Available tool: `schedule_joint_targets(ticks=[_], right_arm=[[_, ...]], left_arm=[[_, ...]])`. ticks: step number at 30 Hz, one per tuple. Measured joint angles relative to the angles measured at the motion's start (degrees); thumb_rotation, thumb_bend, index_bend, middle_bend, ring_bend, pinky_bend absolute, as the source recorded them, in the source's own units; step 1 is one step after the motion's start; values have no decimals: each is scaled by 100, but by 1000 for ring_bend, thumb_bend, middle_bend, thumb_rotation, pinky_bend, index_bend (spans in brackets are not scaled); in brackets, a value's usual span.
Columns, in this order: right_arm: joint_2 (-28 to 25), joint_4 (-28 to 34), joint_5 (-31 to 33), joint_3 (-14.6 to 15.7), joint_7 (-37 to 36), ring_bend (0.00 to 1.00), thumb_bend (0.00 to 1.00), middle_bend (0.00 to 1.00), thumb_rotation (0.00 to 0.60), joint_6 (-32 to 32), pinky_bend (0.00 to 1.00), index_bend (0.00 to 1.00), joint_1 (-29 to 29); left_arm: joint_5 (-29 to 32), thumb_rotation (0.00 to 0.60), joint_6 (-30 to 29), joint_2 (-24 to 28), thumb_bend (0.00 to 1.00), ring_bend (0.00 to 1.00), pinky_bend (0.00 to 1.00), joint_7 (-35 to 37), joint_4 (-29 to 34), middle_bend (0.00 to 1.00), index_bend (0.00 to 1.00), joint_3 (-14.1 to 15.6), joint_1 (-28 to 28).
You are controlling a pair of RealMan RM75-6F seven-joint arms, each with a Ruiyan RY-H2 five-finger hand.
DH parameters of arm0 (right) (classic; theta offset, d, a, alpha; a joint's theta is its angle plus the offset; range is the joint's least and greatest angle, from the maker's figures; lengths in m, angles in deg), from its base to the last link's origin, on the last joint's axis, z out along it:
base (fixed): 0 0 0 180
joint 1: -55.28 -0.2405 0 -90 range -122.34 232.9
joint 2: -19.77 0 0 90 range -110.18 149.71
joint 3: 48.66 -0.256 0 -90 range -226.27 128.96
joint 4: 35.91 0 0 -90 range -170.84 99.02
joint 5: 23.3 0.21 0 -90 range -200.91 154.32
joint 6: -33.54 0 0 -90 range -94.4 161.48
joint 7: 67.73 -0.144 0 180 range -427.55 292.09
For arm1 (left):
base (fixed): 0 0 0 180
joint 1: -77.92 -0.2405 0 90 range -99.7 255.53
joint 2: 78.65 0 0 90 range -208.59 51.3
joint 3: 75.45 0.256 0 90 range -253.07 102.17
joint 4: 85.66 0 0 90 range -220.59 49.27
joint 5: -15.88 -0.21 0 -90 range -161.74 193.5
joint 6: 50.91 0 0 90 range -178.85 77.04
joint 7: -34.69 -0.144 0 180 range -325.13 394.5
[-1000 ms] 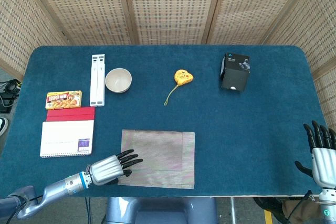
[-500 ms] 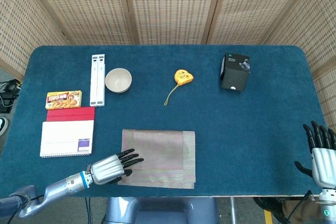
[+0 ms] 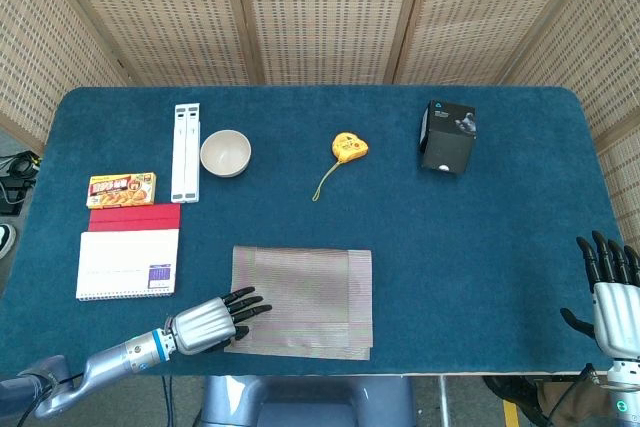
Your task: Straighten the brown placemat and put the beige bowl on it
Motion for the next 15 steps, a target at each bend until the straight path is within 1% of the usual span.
schedule_joint_targets(ticks=[7,11,15], right_arm=[[-14,13,-8,5,-9,0,0,0,600,3,0,0,4],[-27,35,-35,15,-14,0,0,0,600,20,0,0,12],[-38,58,-71,31,-17,0,0,0,600,42,0,0,22]], left_arm=[[10,600,-2,-45,455,0,0,-5,-23,0,523,6,-12],[25,600,13,-67,475,0,0,-20,-34,0,612,-2,-13],[32,600,28,-87,533,0,0,-69,-46,0,645,-24,-1]])
